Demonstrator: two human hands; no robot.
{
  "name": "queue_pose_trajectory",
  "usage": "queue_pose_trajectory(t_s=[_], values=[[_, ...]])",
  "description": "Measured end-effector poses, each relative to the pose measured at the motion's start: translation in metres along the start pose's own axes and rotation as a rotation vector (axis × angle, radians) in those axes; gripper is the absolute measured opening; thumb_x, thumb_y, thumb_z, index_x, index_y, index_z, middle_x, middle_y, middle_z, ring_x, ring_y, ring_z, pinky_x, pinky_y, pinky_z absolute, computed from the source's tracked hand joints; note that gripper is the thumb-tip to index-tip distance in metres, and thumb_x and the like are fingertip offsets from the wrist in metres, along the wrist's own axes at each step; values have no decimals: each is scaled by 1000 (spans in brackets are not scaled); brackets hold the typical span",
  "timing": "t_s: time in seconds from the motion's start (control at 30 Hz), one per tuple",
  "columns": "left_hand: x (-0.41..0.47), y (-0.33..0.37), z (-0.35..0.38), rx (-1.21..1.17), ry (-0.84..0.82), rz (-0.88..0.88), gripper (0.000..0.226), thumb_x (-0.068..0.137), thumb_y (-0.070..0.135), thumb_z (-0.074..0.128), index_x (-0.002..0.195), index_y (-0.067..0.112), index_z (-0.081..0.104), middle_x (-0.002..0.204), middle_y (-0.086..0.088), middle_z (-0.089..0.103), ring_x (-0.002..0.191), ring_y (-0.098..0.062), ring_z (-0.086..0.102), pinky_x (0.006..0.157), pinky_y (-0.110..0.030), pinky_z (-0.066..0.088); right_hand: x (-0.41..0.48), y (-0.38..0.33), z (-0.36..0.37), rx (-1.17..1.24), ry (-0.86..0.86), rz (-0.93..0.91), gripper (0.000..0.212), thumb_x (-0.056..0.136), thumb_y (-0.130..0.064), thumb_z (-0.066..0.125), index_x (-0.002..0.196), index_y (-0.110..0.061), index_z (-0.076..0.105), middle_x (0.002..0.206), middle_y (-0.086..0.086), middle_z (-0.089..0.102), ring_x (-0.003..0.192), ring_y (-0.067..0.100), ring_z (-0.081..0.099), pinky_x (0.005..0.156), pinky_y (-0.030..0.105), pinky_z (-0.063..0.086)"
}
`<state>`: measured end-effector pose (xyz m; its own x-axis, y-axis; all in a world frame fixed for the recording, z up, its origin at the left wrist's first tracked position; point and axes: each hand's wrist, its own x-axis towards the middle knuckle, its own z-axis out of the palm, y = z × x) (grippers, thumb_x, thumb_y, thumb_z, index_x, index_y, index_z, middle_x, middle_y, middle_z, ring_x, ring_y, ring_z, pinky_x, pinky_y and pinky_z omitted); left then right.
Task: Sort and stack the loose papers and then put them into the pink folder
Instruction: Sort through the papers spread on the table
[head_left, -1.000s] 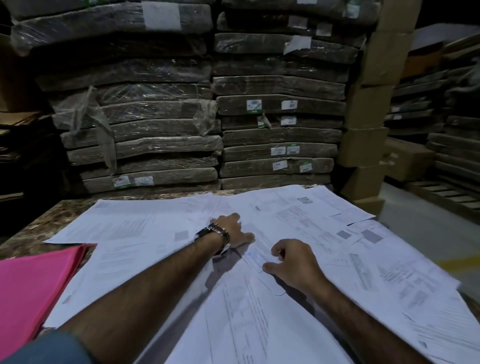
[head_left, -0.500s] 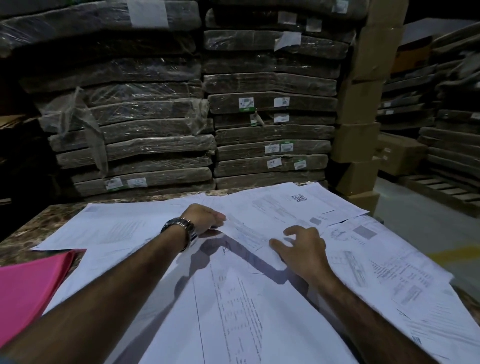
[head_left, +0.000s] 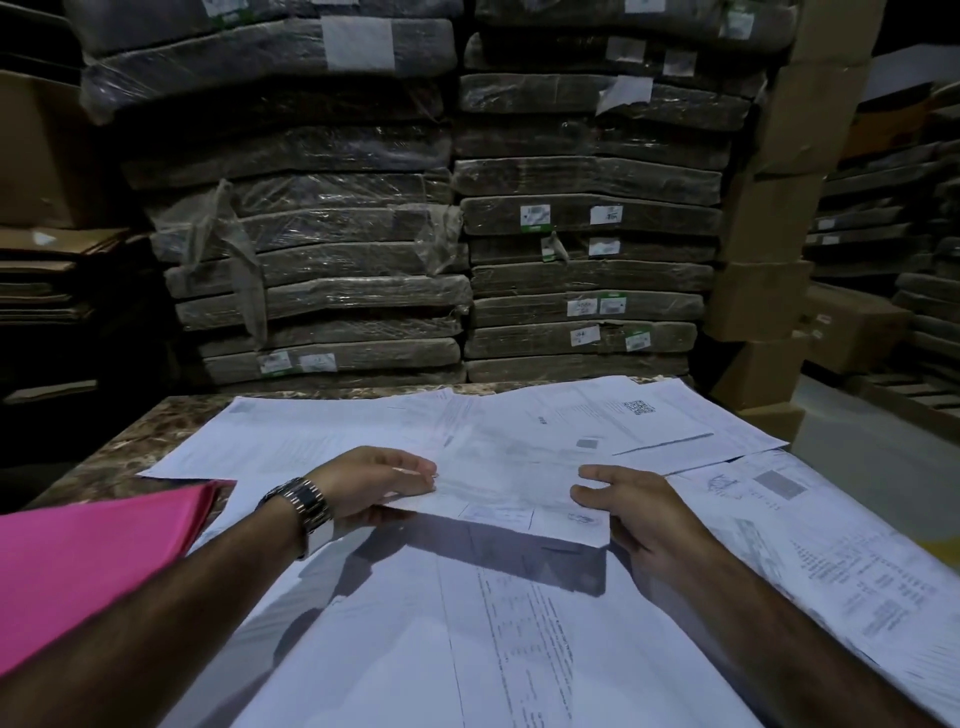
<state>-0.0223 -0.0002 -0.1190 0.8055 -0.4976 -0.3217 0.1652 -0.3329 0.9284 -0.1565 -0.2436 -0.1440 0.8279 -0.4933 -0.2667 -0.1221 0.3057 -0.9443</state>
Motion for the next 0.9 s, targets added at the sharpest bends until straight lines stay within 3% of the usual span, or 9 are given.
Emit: queue_pose_trajectory(t_s=[0.07,0.17,0.27,0.37,0.43,0.5,0.6,0.67,0.9], values=[[-4,-4,-12,-31,11,-10,19,84,12,69,101,16,73,108,0,72,96,-13,66,71,-27,58,-4,-2,9,-1,-102,-25,36,81,10,68,114,-3,64,104,19,73,92,33,72,87,43,58],[-13,-7,-31,29,39,13,24,82,23,70,105,22,73,109,6,72,103,-11,65,76,-20,53,-10,-9,25,-80,-207,-72,37,83,11,66,115,-6,63,107,16,72,84,26,74,65,32,62],[-29,-7,-45,-35,84,32,26,86,6,65,112,8,67,91,-2,73,72,-9,71,52,-16,52,-14,-10,43,-192,-271,-97,39,83,8,67,118,-9,64,103,6,73,87,23,74,67,31,62],[-45,-17,-62,37,176,58,29,82,4,69,110,7,67,60,-2,65,49,-11,61,50,-20,48,-15,-3,64,-267,-320,-131,40,81,8,70,118,-5,64,106,7,71,90,22,73,65,24,60],[-55,-30,-76,173,264,83,32,77,10,76,107,16,70,85,-6,71,69,-14,65,68,-25,50,-17,3,78,-326,-346,-147,41,77,6,74,115,-6,65,107,7,67,86,20,72,63,21,58],[-70,-41,-86,369,322,100,36,75,16,78,109,23,68,114,3,65,97,-13,64,84,-25,50,-20,10,91,-382,-368,-164,41,75,6,77,113,-6,66,103,6,63,79,15,70,58,14,54],[-91,-55,-94,572,354,106,44,76,22,78,118,26,63,119,12,54,105,-6,56,80,-15,46,-23,21,109,-518,-399,-206,40,73,3,80,110,-7,67,97,4,61,74,9,64,51,7,46],[-102,-63,-99,596,364,80,47,76,22,77,120,26,61,123,10,53,106,-8,56,80,-17,47,-25,26,118,-680,-394,-276,40,72,-6,82,109,-13,68,93,-3,60,73,4,60,49,2,41],[-117,-81,-103,820,407,41,56,75,35,77,126,29,55,133,12,51,118,-9,50,92,-20,41,-31,41,131,-994,-396,-429,45,72,-23,84,113,-19,66,74,-8,58,58,1,54,49,5,39]])
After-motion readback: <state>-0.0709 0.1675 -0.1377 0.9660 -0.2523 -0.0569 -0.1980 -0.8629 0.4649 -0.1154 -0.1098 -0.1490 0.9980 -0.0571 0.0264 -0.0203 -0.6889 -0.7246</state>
